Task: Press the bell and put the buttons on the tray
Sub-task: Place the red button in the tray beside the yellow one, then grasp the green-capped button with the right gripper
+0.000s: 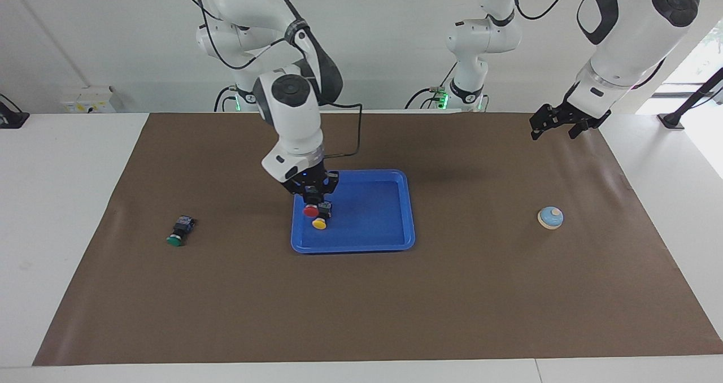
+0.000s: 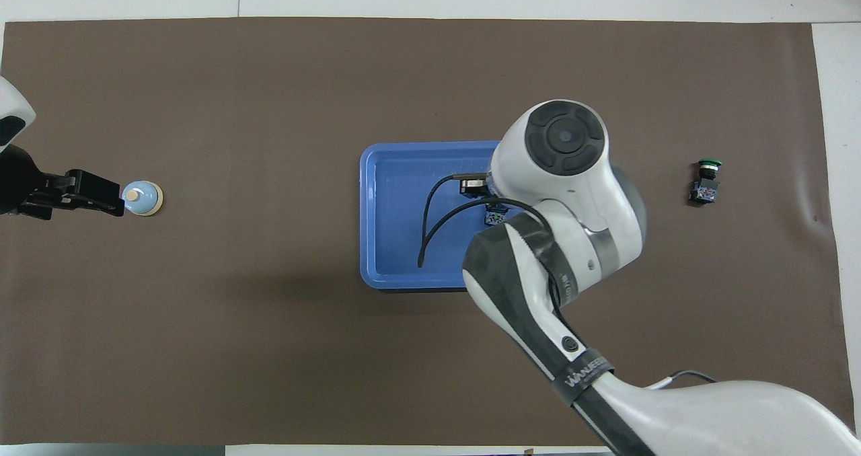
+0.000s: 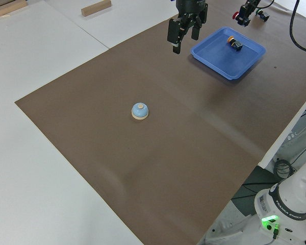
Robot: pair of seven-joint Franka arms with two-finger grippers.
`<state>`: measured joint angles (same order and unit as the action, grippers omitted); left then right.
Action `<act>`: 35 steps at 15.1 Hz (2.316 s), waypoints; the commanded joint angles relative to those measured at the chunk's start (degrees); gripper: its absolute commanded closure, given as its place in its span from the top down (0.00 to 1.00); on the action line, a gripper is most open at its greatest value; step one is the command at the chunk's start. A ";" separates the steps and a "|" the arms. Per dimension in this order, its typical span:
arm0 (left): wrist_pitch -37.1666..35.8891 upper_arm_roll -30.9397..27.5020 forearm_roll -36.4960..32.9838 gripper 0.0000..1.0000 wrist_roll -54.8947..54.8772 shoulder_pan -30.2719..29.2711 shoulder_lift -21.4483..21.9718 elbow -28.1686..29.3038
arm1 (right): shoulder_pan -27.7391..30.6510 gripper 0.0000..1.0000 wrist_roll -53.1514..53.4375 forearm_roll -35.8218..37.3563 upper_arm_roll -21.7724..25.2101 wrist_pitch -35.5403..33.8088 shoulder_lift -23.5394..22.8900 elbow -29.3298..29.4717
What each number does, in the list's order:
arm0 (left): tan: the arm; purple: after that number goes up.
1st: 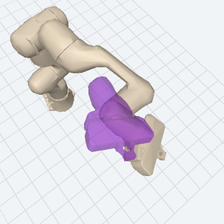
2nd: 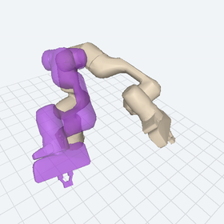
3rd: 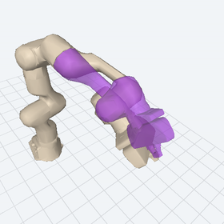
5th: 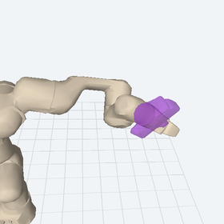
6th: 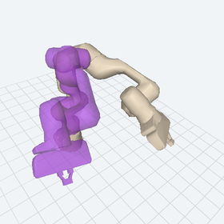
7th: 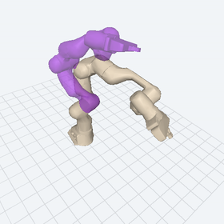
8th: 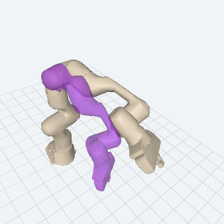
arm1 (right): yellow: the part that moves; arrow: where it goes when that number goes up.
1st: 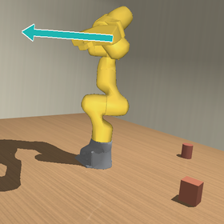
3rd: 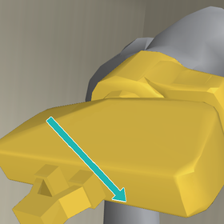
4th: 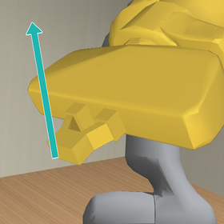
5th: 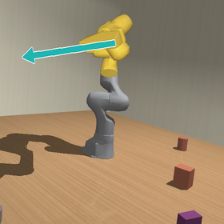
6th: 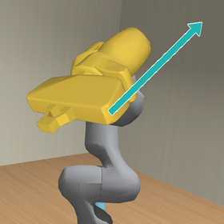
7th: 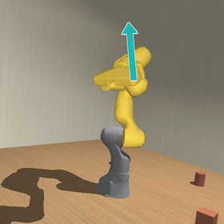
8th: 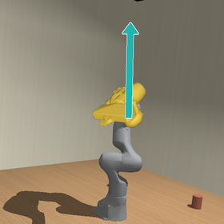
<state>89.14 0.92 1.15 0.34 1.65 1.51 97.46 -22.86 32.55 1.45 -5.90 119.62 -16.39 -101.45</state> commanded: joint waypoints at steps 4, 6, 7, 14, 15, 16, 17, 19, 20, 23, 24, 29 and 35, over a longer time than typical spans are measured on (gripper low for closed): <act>-0.98 -0.31 -0.10 1.00 0.37 0.20 -0.19 -0.96 | -5.44 0.00 10.52 0.66 0.27 11.40 -6.72 -1.63; -0.98 -0.31 -0.10 1.00 0.37 0.20 -0.19 -0.96 | -5.44 0.00 10.61 0.66 0.27 16.06 -6.72 -5.15; -0.98 -0.31 -0.10 1.00 0.37 0.20 -0.19 -0.96 | -5.36 0.00 10.61 0.66 0.27 17.30 -6.72 -6.04; -0.98 -0.31 -0.10 1.00 0.37 0.20 -0.19 -0.96 | -3.87 1.00 15.27 0.31 0.36 11.63 -4.10 -5.09; -0.98 -0.31 -0.10 1.00 0.37 0.20 -0.19 -0.96 | -2.47 1.00 14.74 0.31 0.45 7.69 -2.78 -3.69; -0.98 -0.31 -0.10 1.00 0.37 0.20 -0.19 -0.96 | -0.63 1.00 13.52 0.40 0.45 3.38 -1.38 -2.02; -0.98 -0.31 -0.10 1.00 0.37 0.20 -0.19 -1.05 | 1.04 1.00 10.81 0.31 0.45 0.56 -0.14 -1.04; -0.98 -0.31 -0.10 1.00 0.37 0.20 -0.19 -0.96 | 6.39 1.00 1.60 0.31 0.54 -3.06 2.67 -0.86; -0.98 -0.31 -0.10 1.00 0.37 0.20 -0.19 -0.96 | 9.38 1.00 -3.06 0.31 0.54 -4.47 3.64 -0.86; -0.98 -0.31 -0.10 1.00 0.37 0.20 -0.19 -0.96 | 18.08 1.00 -16.16 0.57 0.71 -5.97 4.61 -1.03; -0.98 -0.31 -0.10 1.00 0.37 0.20 -0.19 -0.96 | 21.77 1.00 -20.11 0.66 0.71 -5.89 4.61 -1.38; -0.98 -0.31 -0.10 1.00 0.37 0.20 -0.19 -0.96 | 32.34 1.00 -28.94 2.32 0.89 2.50 6.80 -9.88; -0.98 -0.31 -0.10 1.00 0.37 0.20 -0.19 -0.96 | 37.00 1.00 -27.36 6.45 0.98 20.46 4.97 -20.99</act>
<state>89.14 0.92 1.15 0.34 1.65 1.51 97.46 11.83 4.27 5.97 -4.05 137.05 -11.47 -120.81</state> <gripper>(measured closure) 0.000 0.000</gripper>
